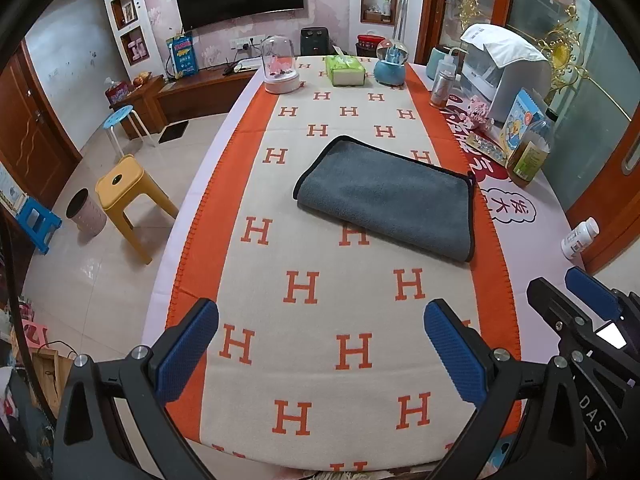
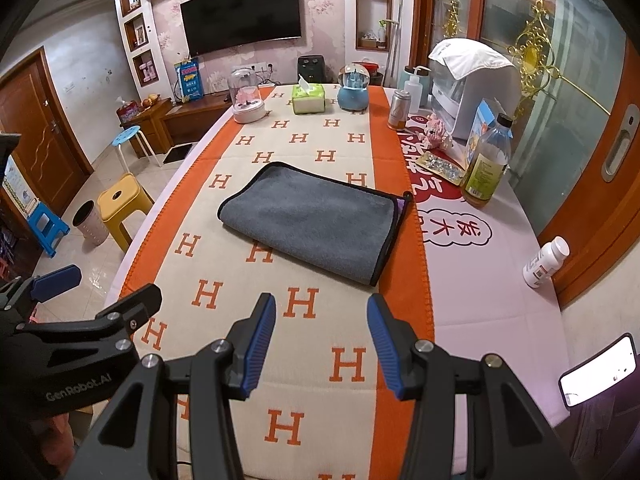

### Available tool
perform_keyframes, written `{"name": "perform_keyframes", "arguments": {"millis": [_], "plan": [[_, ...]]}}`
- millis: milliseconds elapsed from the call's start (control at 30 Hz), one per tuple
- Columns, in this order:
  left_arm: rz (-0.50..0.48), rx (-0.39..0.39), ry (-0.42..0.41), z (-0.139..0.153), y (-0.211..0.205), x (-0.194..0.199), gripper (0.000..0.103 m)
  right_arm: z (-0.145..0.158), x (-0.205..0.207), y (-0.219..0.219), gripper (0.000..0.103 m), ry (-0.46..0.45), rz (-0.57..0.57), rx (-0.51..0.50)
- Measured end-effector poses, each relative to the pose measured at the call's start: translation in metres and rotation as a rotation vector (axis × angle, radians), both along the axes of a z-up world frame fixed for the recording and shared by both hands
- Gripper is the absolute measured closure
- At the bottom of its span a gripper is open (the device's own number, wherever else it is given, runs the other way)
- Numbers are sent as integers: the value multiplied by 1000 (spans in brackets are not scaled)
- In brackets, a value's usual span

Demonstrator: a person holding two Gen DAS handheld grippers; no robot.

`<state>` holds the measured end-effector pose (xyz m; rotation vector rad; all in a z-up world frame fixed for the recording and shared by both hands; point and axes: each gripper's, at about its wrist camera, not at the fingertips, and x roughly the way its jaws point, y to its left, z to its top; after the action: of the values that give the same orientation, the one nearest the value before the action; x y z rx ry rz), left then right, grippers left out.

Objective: Fold towel

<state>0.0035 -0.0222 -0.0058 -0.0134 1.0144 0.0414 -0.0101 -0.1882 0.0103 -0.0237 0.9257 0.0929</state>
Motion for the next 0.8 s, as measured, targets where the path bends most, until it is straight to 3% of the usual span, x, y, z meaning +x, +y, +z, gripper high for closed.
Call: {"name": "perform_keyframes", "arguments": {"millis": [800], "plan": [[-1, 1, 2, 1, -1, 1, 1, 1, 5, 1, 55, -1, 6, 1]]}}
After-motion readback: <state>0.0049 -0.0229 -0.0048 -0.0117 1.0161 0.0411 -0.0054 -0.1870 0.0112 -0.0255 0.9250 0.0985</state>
